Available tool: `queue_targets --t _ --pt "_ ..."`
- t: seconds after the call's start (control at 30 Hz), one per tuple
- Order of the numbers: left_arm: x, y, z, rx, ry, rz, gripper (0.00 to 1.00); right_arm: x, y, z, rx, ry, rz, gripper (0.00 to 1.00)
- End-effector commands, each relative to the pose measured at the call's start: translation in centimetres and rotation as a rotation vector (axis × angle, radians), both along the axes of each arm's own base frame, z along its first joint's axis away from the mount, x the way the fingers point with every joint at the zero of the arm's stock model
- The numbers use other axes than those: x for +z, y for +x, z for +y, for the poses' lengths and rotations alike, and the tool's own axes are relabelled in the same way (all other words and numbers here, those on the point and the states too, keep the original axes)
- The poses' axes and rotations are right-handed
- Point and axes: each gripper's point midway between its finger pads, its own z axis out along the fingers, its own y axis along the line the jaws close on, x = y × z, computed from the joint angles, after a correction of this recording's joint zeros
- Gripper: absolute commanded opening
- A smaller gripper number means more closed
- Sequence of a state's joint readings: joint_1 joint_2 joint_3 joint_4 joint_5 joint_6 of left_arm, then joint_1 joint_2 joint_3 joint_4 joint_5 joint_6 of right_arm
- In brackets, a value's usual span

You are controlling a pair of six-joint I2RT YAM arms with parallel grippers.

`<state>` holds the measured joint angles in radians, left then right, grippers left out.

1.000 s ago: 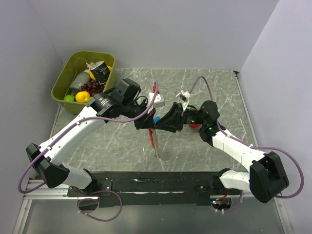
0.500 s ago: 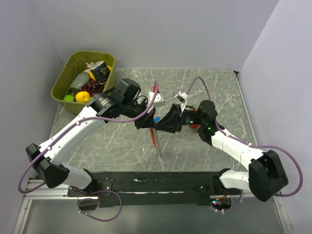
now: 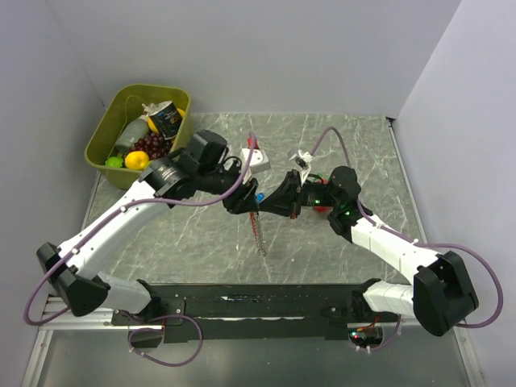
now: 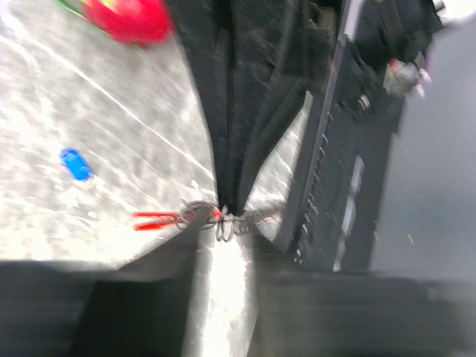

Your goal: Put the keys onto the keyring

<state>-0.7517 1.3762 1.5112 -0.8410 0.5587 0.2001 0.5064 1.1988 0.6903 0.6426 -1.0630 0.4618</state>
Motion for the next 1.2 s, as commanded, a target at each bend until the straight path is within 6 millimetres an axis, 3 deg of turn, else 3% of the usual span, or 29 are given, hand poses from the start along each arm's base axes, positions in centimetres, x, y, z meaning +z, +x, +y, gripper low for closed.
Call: queue_targets --t 0.0,0.13,0.23,0.27,0.33,0.37,0.4,0.63,0.87,1.17 --pt "4.7 2.2 0.2 0.198 -0.174 -0.128 0.57 3.3 0.1 -0.5 -0.087 0.1 -0.086 0.0" --pt "8.6 1.8 1.6 0.283 -0.4 -0.153 0.7 5.0 0.0 -1.1 -0.133 0.181 -0.096 0.0" --pt "10.7 1.1 2.8 0.274 -0.591 -0.136 0.71 5.9 -0.4 -1.5 -0.146 0.25 -0.084 0.0" --pt "9.4 0.6 3.0 0.256 -0.624 -0.064 0.71 6.4 -0.4 -1.6 -0.157 0.281 -0.064 0.0" --pt "11.8 -0.5 3.6 0.195 -0.753 -0.129 0.69 7.3 -0.9 -2.0 -0.156 0.343 -0.077 0.0" --pt "10.7 -0.8 3.5 0.187 -0.765 -0.085 0.67 7.6 -1.1 -2.2 -0.15 0.364 -0.049 0.0" --pt "11.5 -1.7 3.4 0.125 -0.797 -0.113 0.66 7.9 -1.1 -2.4 -0.158 0.389 -0.043 0.0" --pt "11.2 -3.9 2.7 -0.029 -0.881 -0.072 0.55 11.0 -2.3 -3.9 -0.154 0.561 -0.02 0.0" --pt "10.3 -4.1 1.6 -0.099 -0.844 -0.054 0.51 11.7 -2.3 -4.3 -0.152 0.605 0.016 0.0" --pt "9.5 -2.6 0.3 -0.069 -0.828 -0.041 0.43 11.7 -2.2 -4.1 -0.111 0.636 0.06 0.0"
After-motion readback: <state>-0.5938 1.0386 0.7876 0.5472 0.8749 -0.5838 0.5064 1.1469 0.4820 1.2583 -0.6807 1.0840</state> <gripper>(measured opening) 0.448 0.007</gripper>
